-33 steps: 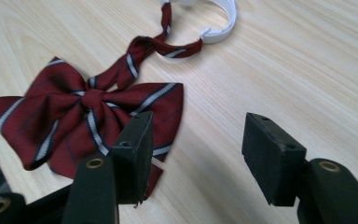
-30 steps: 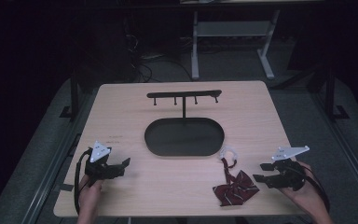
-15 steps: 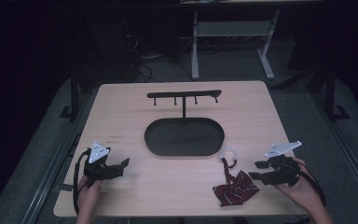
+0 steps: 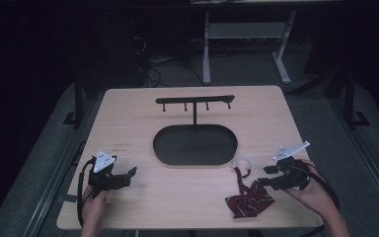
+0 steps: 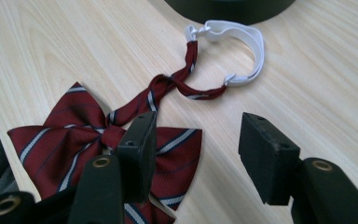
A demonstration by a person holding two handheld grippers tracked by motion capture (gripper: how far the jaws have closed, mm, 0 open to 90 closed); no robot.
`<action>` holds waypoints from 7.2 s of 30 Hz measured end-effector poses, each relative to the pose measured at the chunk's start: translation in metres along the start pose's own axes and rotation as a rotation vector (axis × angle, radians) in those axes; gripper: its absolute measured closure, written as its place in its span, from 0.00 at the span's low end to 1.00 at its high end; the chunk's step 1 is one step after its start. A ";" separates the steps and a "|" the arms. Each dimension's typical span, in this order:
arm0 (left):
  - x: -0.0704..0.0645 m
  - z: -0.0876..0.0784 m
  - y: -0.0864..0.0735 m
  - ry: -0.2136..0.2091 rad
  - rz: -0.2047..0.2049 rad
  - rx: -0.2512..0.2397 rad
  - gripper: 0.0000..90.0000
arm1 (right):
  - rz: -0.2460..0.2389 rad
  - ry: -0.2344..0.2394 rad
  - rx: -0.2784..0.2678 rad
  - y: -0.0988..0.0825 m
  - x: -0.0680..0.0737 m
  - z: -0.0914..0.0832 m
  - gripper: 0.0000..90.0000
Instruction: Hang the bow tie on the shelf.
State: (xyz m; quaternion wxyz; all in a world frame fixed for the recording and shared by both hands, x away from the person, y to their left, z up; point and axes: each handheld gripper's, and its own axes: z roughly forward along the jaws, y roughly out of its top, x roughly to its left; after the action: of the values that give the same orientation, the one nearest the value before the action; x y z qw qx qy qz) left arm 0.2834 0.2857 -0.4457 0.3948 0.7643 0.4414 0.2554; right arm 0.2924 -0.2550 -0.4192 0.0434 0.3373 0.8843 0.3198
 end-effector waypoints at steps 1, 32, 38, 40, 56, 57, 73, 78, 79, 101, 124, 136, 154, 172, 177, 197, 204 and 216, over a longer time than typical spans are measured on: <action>0.000 0.000 0.000 0.000 0.000 -0.001 0.15 | -0.007 0.000 0.002 0.002 0.000 0.000 0.51; 0.003 -0.001 0.000 0.003 -0.005 -0.001 0.15 | -0.089 0.015 0.108 0.073 -0.014 0.024 0.56; 0.003 -0.001 0.000 0.001 -0.002 0.001 0.15 | -0.078 0.019 0.133 0.077 -0.019 0.038 0.59; 0.003 -0.001 0.000 0.001 -0.002 0.001 0.15 | -0.074 0.017 0.147 0.078 -0.023 0.043 0.61; 0.004 0.001 0.000 -0.001 -0.005 0.003 0.15 | -0.061 -0.060 0.224 0.077 -0.039 0.067 0.74; 0.004 0.000 0.000 0.000 -0.006 0.003 0.15 | -0.062 -0.062 0.225 0.077 -0.039 0.067 0.74; 0.005 -0.001 0.000 -0.002 -0.015 -0.006 0.15 | -0.100 -0.086 0.286 0.075 -0.039 0.081 0.85; 0.005 -0.001 0.001 -0.001 -0.014 -0.006 0.15 | -0.117 -0.104 0.292 0.075 -0.036 0.081 0.94; 0.005 -0.001 0.001 -0.001 -0.015 -0.006 0.15 | -0.117 -0.104 0.292 0.075 -0.036 0.081 0.95; 0.004 -0.002 0.001 0.001 -0.014 -0.003 0.15 | -0.155 -0.061 0.259 0.076 -0.014 0.051 0.98; 0.004 -0.002 0.000 0.003 -0.002 0.000 0.15 | -0.278 -0.072 0.208 0.103 0.024 0.016 0.98; 0.004 -0.002 0.000 0.005 -0.017 -0.003 0.15 | -0.340 -0.073 0.183 0.119 0.040 0.006 0.98; 0.004 0.000 0.001 0.003 -0.013 -0.001 0.15 | -0.360 0.008 0.153 0.142 0.046 0.000 0.98; 0.006 0.000 0.001 0.005 -0.028 -0.010 0.15 | -0.388 0.016 0.142 0.174 0.046 -0.001 0.98; 0.007 0.000 0.001 0.008 -0.024 -0.007 0.15 | -0.400 0.013 0.142 0.183 0.047 -0.001 0.98; 0.010 -0.002 0.000 0.011 -0.033 -0.013 0.15 | -0.397 0.033 0.145 0.218 0.040 0.005 0.98; 0.009 -0.001 -0.001 0.008 -0.034 -0.008 0.15 | -0.399 0.022 0.145 0.229 0.039 0.006 0.98; 0.010 -0.002 -0.002 0.009 -0.035 -0.017 0.15 | -0.395 0.008 0.149 0.251 0.032 0.005 0.98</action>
State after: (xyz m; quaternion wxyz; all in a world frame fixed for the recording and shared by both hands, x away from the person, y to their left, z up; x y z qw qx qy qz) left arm 0.2862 0.2957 -0.4456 0.4039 0.7517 0.4544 0.2556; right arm 0.4116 -0.0897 -0.2695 0.0769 0.1583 0.9546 0.2403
